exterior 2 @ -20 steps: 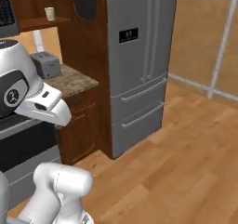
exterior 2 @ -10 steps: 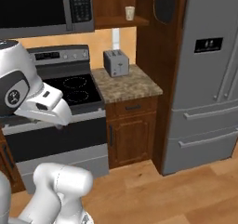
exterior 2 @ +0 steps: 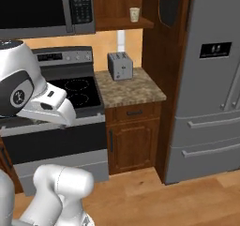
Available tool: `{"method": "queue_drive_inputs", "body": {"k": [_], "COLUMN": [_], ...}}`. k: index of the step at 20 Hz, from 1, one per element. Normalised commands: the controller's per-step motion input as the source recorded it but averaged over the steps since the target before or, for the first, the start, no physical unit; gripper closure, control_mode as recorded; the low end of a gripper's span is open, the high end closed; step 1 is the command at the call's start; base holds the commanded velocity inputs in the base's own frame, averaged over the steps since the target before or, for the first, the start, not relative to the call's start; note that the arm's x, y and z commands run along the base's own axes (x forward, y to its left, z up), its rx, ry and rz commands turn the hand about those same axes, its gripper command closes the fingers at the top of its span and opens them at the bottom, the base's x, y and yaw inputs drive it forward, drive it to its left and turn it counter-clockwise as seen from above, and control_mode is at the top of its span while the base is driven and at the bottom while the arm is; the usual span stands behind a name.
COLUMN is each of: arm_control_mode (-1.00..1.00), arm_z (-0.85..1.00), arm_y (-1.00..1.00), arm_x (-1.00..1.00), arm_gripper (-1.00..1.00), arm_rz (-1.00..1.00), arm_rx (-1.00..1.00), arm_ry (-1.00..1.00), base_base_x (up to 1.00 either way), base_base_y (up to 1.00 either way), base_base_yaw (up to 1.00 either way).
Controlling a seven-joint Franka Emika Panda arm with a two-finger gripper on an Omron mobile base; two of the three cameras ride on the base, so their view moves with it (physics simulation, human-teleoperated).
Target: Gather all objects into one cabinet and sort the glasses and bowls to opposite sides.
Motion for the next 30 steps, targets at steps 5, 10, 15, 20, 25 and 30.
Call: {"method": "queue_drive_inputs", "body": {"k": [5,10,15,20,25,30], "arm_control_mode": [1.0,1.0,1.0,1.0,1.0,1.0], "arm_z": [0.0,0.0,0.0,0.0,0.0,0.0], "arm_y": [0.0,0.0,0.0,0.0,0.0,0.0], "arm_x": [0.0,0.0,0.0,0.0,0.0,0.0], "arm_gripper": [-1.0,-1.0,-1.0,-1.0,-1.0,-1.0], "arm_rz": [0.0,0.0,0.0,0.0,0.0,0.0], "arm_rx": [0.0,0.0,0.0,0.0,0.0,0.0], "arm_ry": [0.0,0.0,0.0,0.0,0.0,0.0], "base_base_x": [0.74,0.79,0.57,0.62,0.66,0.53], "base_base_y": [-0.03,-0.31,-0.39,-0.42,-0.39,-0.31], "base_base_yaw": [0.07,0.28,0.4,0.23,0.16,0.27]}}
